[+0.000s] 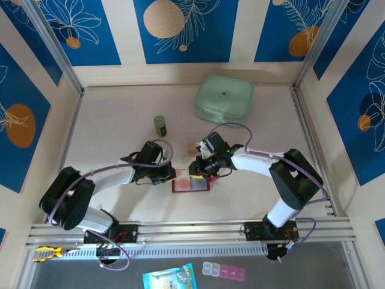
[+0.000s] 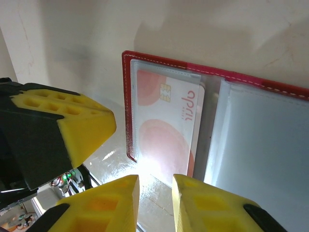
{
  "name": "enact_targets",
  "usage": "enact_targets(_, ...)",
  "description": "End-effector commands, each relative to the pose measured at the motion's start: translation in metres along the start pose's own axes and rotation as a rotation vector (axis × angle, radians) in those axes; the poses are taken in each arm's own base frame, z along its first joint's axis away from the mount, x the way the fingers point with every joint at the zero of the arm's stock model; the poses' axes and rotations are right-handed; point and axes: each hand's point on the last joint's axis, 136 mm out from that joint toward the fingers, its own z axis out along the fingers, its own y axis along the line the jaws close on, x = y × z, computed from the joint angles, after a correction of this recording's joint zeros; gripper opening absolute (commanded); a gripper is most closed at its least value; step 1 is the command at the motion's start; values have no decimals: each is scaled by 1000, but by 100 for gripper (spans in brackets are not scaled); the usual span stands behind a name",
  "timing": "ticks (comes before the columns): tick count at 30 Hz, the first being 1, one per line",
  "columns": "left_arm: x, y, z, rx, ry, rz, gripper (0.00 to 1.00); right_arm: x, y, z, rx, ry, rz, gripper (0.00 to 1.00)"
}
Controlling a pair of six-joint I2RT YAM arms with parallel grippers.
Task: Take the credit cards out of the card holder
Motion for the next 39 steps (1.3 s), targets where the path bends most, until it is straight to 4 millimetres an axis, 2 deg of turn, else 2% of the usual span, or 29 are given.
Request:
enact_targets(1, 5, 10, 5, -7, 24, -5, 4, -4, 6, 3, -6, 6, 0, 27)
enact_targets(10, 6, 10, 13, 13, 40, -14, 2, -3, 5, 14, 1, 31, 2, 27)
enact_targets(23, 4, 6, 13, 22, 44, -10, 1, -2, 3, 22, 7, 52, 5, 26)
enact_targets(31, 10, 18, 20, -2, 68, -25, 0, -1, -1, 28, 11, 63, 10, 26)
enact_targets(39, 11, 22, 19, -29, 71, -21, 0, 1, -7, 32, 24, 72, 16, 26)
